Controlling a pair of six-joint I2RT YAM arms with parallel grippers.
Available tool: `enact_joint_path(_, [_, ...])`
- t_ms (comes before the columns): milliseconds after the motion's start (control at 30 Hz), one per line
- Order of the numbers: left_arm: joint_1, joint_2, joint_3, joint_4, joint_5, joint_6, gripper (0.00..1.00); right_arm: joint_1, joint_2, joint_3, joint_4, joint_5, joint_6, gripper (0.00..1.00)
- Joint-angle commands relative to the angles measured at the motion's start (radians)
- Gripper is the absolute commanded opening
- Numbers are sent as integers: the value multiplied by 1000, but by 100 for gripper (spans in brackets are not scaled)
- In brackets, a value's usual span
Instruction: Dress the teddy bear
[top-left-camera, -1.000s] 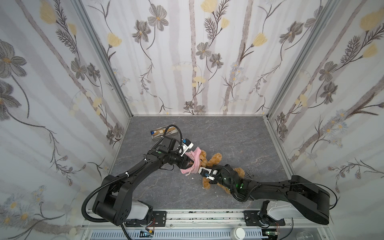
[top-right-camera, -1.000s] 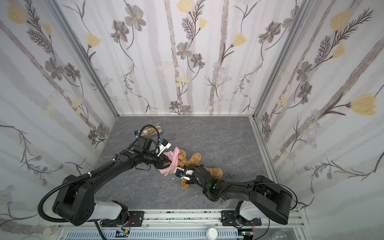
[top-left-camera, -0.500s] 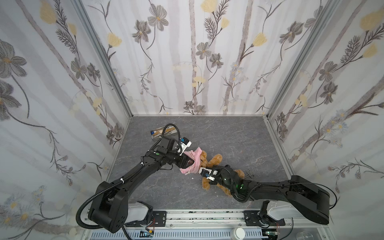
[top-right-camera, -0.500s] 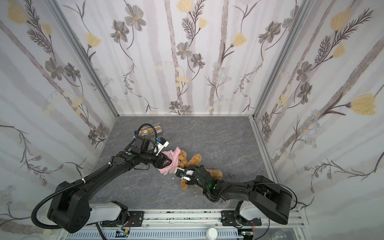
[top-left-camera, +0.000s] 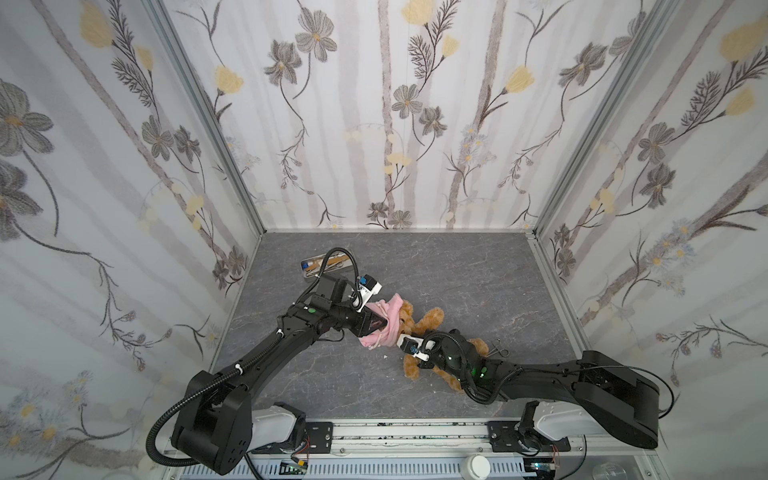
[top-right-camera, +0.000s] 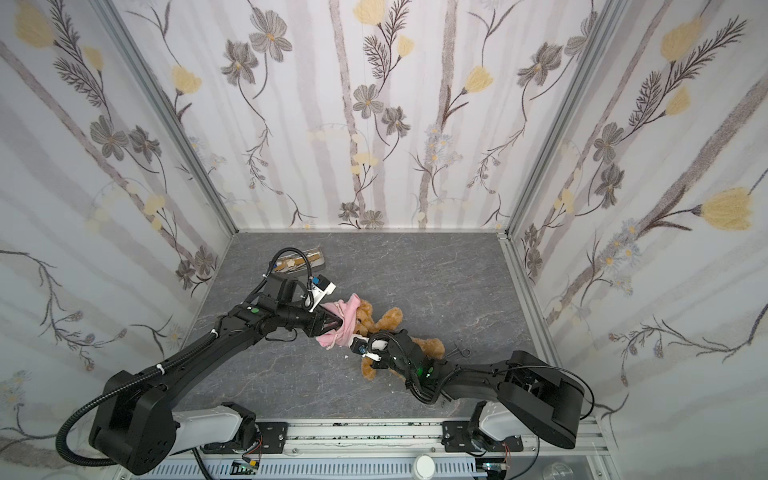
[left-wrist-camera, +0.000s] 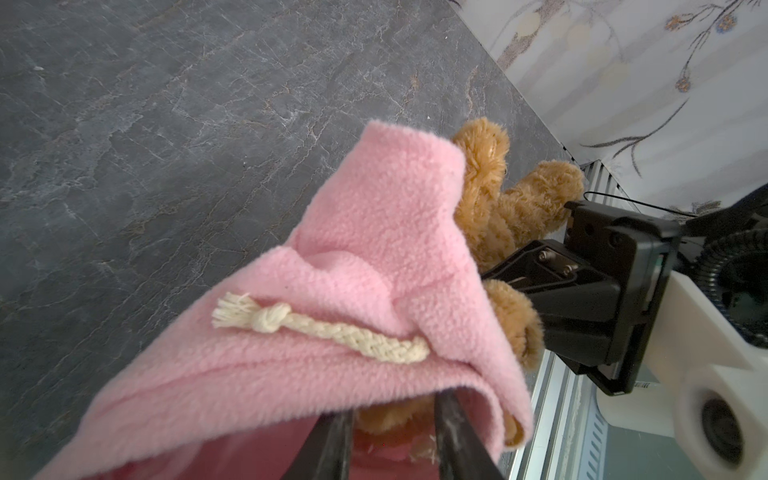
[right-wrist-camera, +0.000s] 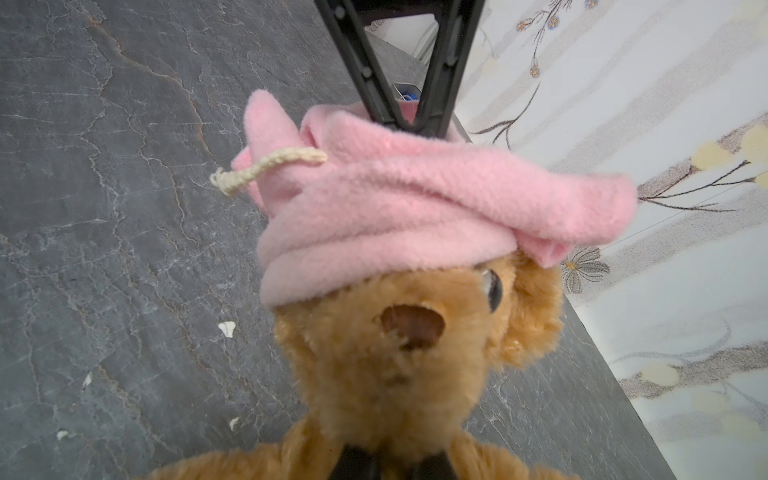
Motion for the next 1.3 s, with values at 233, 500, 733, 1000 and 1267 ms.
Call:
enact_joint_path(233, [-9, 92, 31, 14, 101, 27, 47, 0, -5, 22, 87, -15, 1, 0])
enact_joint_path(500, [-10, 124, 49, 44, 173, 7, 61, 1, -3, 29, 113, -38, 9, 0])
enact_joint_path(733, [-23, 141, 26, 49, 206, 9, 68, 3, -17, 16, 167, -46, -25, 0])
enact_joint_path(1000, [-52, 141, 13, 103, 232, -43, 71, 3, -5, 41, 218, -94, -13, 0])
enact_joint_path(1267, [-62, 136, 10, 230, 271, -139, 68, 11, 18, 46, 315, -119, 60, 0])
